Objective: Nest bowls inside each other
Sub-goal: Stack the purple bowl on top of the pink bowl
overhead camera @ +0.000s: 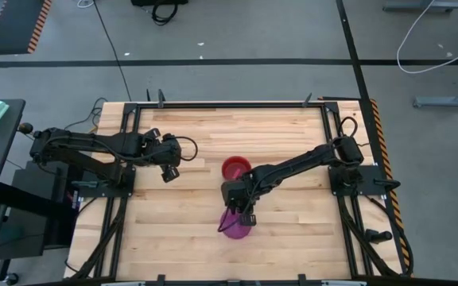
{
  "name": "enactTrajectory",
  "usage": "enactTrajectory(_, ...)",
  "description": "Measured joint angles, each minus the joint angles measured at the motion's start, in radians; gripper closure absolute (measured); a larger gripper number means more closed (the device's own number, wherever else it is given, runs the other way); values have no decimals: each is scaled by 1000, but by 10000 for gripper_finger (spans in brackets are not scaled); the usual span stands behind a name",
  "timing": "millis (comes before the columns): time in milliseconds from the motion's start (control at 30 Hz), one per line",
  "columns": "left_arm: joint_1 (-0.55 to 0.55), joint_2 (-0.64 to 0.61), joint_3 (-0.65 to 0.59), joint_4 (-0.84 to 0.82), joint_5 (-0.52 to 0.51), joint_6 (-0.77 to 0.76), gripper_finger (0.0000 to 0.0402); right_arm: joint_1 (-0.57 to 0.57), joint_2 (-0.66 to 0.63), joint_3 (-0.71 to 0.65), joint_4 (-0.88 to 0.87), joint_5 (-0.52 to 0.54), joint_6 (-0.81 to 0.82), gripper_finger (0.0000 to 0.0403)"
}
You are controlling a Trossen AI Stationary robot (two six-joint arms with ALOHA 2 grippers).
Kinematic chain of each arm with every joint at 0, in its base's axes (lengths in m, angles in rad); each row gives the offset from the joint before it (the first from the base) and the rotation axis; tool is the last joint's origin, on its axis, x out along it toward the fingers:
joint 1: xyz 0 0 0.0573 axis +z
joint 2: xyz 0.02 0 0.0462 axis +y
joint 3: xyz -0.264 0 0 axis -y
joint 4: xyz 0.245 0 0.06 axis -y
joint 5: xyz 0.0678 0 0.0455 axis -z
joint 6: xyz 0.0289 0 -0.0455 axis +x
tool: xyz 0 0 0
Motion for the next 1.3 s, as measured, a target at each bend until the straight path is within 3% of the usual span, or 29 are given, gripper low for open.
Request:
enactTrajectory(500,0,0,0,0,0,-1,379,13,-1,30,-33,38,-21,311)
enactTrajectory(767,0,0,0,0,0,-1,387,-33,-1,-22,-12,45,-28,311)
enactTrajectory(1300,0,0,0,0,0,-13,383,-20,7,-32,17,41,-18,311)
